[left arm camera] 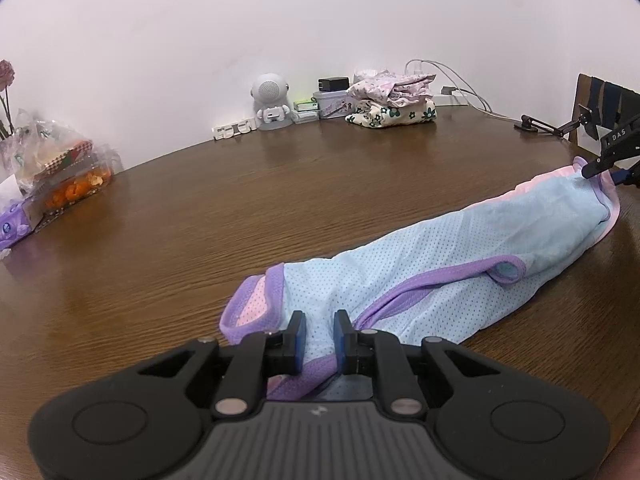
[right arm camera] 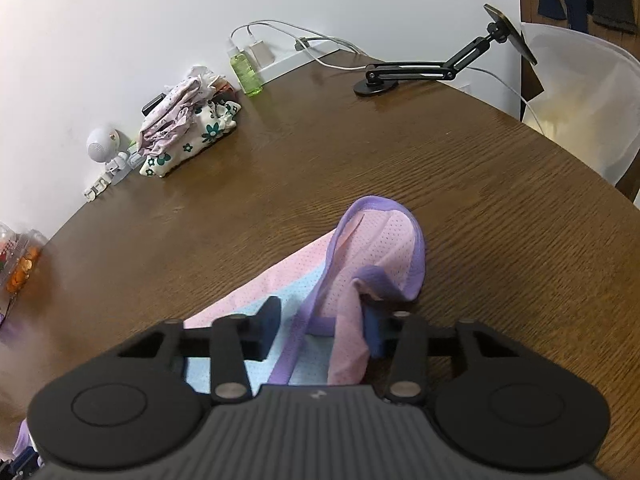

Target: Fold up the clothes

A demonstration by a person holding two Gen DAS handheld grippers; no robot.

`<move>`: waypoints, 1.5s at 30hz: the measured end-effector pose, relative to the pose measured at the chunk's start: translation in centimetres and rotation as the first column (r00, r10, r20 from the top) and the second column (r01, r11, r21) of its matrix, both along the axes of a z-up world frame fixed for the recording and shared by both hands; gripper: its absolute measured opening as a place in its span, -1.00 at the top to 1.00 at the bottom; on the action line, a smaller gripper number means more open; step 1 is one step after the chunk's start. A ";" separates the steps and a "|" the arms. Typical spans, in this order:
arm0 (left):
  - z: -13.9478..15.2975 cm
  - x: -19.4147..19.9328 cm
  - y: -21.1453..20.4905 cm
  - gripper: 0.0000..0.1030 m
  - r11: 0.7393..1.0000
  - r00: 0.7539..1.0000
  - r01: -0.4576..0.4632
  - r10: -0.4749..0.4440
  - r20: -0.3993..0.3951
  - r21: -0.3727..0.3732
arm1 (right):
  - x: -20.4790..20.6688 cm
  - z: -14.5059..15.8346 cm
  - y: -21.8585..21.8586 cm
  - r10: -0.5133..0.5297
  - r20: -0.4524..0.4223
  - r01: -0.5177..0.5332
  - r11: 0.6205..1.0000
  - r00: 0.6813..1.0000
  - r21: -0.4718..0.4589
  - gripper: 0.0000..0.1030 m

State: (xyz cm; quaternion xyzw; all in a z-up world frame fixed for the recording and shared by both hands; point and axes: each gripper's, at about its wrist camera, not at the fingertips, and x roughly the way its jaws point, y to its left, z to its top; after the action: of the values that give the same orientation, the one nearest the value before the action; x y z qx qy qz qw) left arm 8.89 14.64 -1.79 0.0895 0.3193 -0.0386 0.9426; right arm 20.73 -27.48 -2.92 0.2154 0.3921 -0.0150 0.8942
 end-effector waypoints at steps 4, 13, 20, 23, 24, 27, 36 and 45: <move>0.0 0.0 0.1 0.74 1.000 1.000 0.002 -0.002 0.000 -0.001 | 0.3 -0.2 0.1 0.005 -0.016 -0.005 1.000 1.000 0.011 0.75; 0.0 0.3 -0.1 0.74 1.000 1.000 -0.008 0.008 -0.005 -0.018 | -0.9 1.4 0.4 0.037 0.078 -0.035 0.999 0.996 -0.019 0.86; 0.0 1.3 -2.7 0.73 0.998 0.999 0.043 -0.044 -0.018 -0.050 | -1.1 5.4 1.1 0.073 0.192 -0.041 0.985 0.979 -0.169 0.87; 0.0 1.6 -4.3 0.67 0.992 0.996 0.089 -0.091 -0.020 -0.085 | -0.7 6.7 1.3 0.098 0.209 -0.038 0.961 0.973 -0.274 0.87; 0.0 1.7 -4.8 0.66 0.990 0.994 0.100 -0.103 -0.022 -0.097 | -0.5 7.1 1.3 0.108 0.214 -0.038 0.951 0.971 -0.308 0.87; -0.1 2.4 -5.8 0.65 0.983 0.992 0.119 -0.125 -0.028 -0.142 | -1.4 9.2 3.9 0.228 0.255 -0.122 0.919 0.940 -0.374 0.87; 1.4 0.4 -3.6 0.21 0.936 0.994 0.105 -0.113 -0.003 -0.337 | -5.4 8.9 15.9 0.633 0.209 -0.444 0.705 0.746 -0.553 0.86; 1.7 -3.2 0.7 0.21 0.943 1.000 0.006 -0.011 -0.013 -0.333 | -8.6 3.2 23.7 0.819 0.072 -0.615 0.483 0.570 -0.623 0.84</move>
State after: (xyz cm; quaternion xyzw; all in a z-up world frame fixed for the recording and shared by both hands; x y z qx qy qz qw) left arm 5.66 15.32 -0.05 -0.0699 0.3147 -0.0969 0.9416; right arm 12.17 -3.81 0.27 -0.2311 0.2535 0.2991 0.8904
